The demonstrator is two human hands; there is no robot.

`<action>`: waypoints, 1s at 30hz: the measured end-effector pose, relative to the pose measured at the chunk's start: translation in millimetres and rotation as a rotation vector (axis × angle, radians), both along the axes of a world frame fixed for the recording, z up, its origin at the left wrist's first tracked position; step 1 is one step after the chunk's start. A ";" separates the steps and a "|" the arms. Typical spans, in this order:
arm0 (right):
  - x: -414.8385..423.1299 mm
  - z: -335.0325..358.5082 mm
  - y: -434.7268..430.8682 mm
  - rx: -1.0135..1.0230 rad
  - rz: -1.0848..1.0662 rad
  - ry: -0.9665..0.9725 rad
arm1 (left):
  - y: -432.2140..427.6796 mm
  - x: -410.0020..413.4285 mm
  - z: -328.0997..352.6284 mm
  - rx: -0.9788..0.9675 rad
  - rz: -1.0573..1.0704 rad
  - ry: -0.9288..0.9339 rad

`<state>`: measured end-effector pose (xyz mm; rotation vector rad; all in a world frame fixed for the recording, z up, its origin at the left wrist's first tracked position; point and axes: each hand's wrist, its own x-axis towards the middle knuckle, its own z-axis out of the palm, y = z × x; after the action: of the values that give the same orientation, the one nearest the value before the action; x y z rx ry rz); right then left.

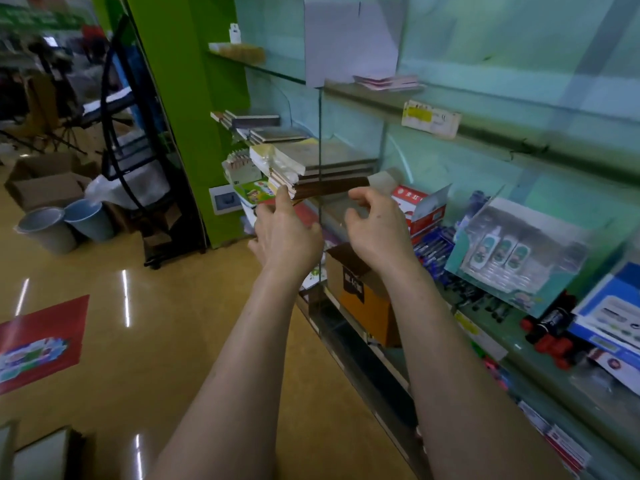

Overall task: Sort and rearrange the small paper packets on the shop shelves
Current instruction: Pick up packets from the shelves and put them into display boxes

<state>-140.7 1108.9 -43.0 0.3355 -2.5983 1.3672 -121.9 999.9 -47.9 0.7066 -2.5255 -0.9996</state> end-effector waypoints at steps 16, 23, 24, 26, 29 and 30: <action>-111.6 18.2 -93.2 0.055 -0.362 0.067 | -89.3 -150.6 27.7 0.013 -0.434 0.080; -136.2 39.4 -109.4 0.071 -0.486 0.133 | -93.7 -188.8 52.7 0.023 -0.611 0.191; -139.0 43.4 -109.5 0.084 -0.501 0.144 | -91.4 -193.3 56.6 0.025 -0.636 0.208; -144.5 54.5 -106.9 0.118 -0.525 0.161 | -86.2 -203.0 65.6 0.023 -0.674 0.238; -155.6 76.6 -97.8 0.186 -0.541 0.194 | -79.7 -222.9 80.9 -0.027 -0.703 0.280; -160.9 84.1 -93.5 0.215 -0.540 0.213 | -77.5 -230.5 86.1 -0.041 -0.716 0.284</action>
<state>-301.6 1015.4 41.0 -0.1773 -2.4075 0.8252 -352.4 922.4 38.2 -0.3760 -2.5510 -1.1433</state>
